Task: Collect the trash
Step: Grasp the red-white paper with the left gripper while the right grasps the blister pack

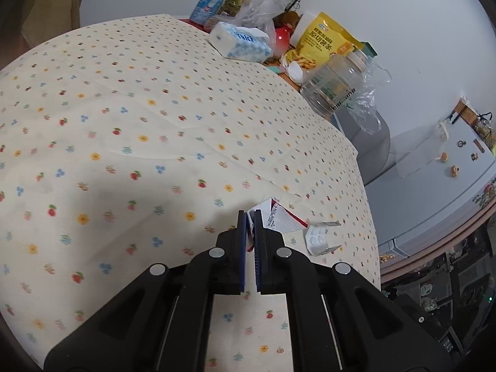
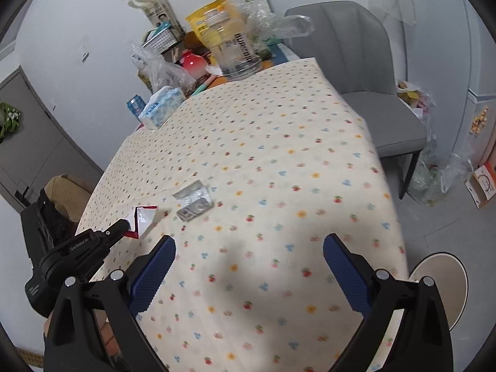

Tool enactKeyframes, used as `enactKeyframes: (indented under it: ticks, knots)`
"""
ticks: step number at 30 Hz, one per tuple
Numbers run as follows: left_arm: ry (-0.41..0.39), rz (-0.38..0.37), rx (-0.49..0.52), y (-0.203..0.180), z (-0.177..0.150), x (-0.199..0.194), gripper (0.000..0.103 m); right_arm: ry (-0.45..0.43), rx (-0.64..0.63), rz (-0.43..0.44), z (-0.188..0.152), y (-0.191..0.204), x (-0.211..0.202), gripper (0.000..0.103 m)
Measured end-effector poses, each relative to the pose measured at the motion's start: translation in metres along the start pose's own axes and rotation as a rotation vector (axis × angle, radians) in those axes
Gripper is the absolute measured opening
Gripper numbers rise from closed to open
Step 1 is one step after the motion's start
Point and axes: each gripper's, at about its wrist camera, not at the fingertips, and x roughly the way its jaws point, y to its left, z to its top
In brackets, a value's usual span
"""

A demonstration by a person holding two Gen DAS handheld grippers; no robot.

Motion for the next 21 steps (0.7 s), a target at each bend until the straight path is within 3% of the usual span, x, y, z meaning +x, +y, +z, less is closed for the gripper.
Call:
enactKeyframes:
  ticks: [10, 21]
  knots:
    - [-0.047, 0.045, -0.042, 0.035, 0.008, -0.027, 0.005, 0.043, -0.234, -0.026, 0.009, 0.057, 0.043, 0.093]
    - [-0.063, 0.082, -0.082, 0.060, 0.012, -0.038, 0.005, 0.078, -0.362, -0.070, 0.008, 0.081, 0.075, 0.089]
